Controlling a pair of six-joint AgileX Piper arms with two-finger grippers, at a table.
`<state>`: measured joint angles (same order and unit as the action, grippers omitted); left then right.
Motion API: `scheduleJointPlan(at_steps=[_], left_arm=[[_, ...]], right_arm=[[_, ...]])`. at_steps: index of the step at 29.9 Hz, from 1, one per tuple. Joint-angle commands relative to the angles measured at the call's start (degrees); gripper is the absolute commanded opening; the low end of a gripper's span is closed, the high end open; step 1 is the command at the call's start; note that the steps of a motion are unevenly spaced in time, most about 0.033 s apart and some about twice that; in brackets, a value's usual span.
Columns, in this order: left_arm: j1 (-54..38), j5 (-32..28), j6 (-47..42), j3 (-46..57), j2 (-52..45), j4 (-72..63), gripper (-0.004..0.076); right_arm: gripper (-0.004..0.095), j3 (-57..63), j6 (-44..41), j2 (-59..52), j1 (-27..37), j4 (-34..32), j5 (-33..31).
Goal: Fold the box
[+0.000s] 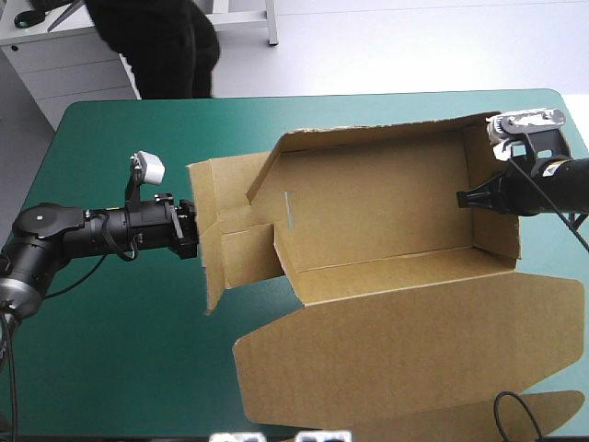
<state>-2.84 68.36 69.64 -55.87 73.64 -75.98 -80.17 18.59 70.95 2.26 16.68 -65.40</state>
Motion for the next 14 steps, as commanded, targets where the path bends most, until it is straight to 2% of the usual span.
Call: scheduleJointPlan(at_steps=[1, 6, 14], left_arm=[[2.4, 5.8, -0.1, -3.8, -1.4, -4.4, 0.0015], [3.1, 5.8, -4.5, -7.0, -1.4, -4.4, 0.0048], [3.6, 5.6, -7.3, -9.7, -1.4, -4.8, 0.0274]], right_arm=[[-0.0019, -1.9, -0.7, -1.5, 0.4, 3.4, 3.3], [-0.0019, -1.9, -1.2, -1.5, 0.4, 4.4, 3.7], [-0.0017, -1.9, -1.2, -1.5, 0.1, 6.8, 4.5]])
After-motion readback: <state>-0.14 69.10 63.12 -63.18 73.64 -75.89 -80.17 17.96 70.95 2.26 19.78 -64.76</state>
